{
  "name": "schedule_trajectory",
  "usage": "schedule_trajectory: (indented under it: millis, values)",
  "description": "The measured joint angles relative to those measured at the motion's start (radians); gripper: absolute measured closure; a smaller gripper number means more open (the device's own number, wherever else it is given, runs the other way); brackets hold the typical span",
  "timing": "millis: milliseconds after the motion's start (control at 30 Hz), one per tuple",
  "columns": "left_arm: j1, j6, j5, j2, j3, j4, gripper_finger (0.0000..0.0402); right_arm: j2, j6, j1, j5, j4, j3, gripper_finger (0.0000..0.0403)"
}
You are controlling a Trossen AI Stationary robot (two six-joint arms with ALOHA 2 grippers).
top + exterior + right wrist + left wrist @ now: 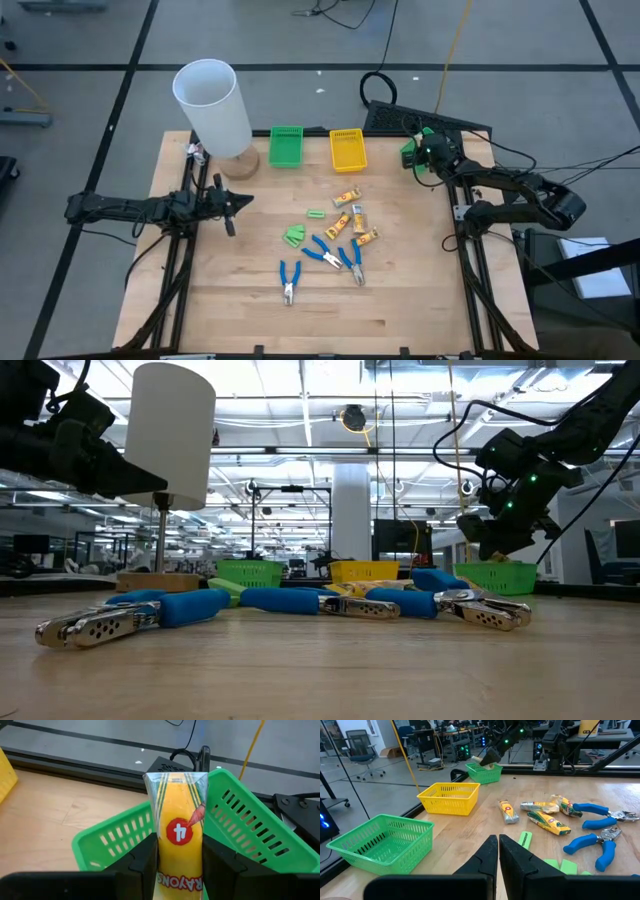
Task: Pick & Place School Supplies
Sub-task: Put the yellow crayon box into the right green bin
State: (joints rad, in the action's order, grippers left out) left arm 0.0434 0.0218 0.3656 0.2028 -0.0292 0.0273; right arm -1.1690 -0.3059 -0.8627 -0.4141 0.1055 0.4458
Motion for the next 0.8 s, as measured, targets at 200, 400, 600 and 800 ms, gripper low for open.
schedule_trajectory:
  millis: [200,400,600,800]
  values:
    - [0.0,0.0,0.0,0.0,0.0,0.0,0.038,0.0,0.004,0.0,0.013,0.0,0.0,0.0274]
    - [0.0,0.0,0.0,0.0,0.0,0.0,0.038,0.0,-0.006,0.0,0.027,0.0,0.0,0.0209]
    - [0.0,0.0,0.0,0.0,0.0,0.0,0.038,0.0,-0.007,0.0,0.025,0.002,0.0,0.0149]
    - [0.0,0.0,0.0,0.0,0.0,0.0,0.038,0.021,-0.03,0.001,0.143,0.072,0.0,0.0131]
